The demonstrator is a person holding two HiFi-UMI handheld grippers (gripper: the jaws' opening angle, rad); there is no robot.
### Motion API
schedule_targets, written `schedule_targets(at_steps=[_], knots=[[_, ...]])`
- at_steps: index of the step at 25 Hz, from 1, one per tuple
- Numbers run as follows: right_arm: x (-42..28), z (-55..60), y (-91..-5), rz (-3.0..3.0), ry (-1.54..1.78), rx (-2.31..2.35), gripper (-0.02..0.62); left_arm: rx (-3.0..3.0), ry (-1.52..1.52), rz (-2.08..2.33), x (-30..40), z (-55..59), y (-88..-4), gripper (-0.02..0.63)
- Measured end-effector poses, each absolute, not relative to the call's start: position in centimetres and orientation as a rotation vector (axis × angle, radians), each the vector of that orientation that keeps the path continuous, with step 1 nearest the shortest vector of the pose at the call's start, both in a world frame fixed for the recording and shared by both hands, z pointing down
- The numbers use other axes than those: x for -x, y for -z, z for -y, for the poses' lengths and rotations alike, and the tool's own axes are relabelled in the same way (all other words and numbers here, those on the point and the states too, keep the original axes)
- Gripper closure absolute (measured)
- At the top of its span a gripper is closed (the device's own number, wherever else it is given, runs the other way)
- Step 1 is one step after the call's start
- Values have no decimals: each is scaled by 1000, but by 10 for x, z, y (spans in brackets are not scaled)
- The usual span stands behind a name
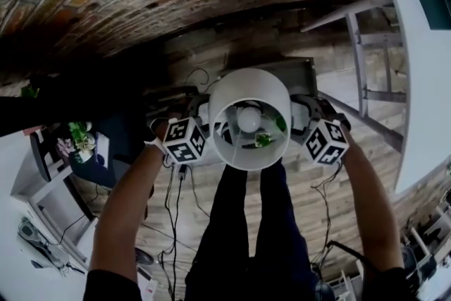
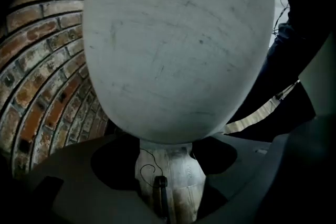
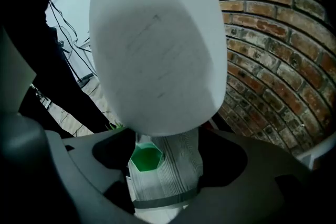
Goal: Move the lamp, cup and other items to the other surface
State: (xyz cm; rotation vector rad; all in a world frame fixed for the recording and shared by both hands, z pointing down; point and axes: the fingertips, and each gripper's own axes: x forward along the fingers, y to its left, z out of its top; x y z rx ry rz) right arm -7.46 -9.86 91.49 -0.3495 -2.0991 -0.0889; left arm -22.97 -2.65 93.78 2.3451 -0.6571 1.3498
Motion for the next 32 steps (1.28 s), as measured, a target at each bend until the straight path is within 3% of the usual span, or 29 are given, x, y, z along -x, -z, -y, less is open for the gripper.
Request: schedule_targets(at_steps=[16,32], knots=[[83,100,-890,2160,100,380,224,-2425,-1356,679,231,37,-902,304],[92,101,-693,2269,116,357,231,-2507,-1299,698,236,41,-700,304]])
